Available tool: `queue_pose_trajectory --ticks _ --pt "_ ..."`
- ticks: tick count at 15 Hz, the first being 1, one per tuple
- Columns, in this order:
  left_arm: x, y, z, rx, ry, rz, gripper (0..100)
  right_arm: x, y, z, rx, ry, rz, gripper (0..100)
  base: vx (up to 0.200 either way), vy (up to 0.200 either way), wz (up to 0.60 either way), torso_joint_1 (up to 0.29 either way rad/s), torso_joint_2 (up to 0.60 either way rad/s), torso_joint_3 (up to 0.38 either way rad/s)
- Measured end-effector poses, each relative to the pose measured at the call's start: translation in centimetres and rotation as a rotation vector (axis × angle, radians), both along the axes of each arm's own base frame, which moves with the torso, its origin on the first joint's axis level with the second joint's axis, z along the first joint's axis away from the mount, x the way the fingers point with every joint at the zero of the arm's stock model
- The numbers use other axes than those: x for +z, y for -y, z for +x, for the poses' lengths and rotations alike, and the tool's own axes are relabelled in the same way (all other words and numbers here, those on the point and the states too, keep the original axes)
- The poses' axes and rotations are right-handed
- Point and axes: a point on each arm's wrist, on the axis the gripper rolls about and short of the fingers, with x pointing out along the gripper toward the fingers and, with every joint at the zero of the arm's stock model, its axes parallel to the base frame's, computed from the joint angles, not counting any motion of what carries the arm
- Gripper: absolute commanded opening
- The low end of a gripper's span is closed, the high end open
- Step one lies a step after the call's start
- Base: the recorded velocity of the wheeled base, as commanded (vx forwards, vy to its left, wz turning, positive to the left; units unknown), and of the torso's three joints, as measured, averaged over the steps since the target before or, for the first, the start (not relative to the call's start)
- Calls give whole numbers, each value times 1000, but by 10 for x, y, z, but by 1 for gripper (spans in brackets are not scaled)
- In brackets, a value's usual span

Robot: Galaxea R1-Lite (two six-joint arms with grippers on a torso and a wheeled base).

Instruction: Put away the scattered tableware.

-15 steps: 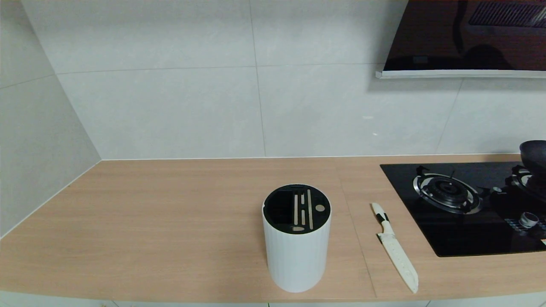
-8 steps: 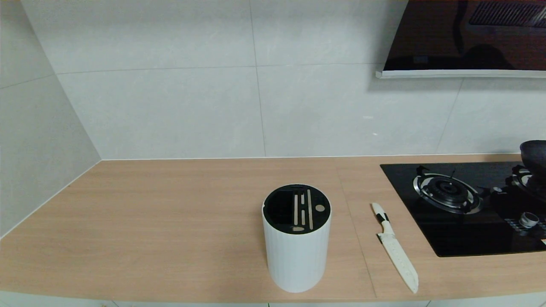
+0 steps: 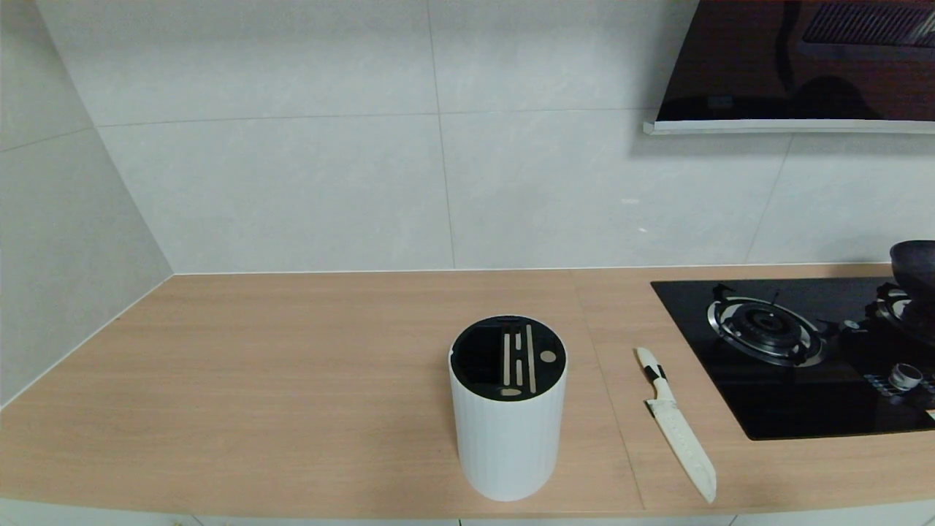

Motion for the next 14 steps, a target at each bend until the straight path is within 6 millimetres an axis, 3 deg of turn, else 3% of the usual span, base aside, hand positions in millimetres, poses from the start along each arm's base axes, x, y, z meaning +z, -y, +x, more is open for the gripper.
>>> queue_pose_trajectory --ticks 8,14 --pt "0 0 0 0 0 0 100 39 -10 64 201 -265 -8 100 0 0 0 0 0 0" --pt "0 0 0 0 0 0 100 49 -41 152 221 -353 -51 100 0 0 0 0 0 0"
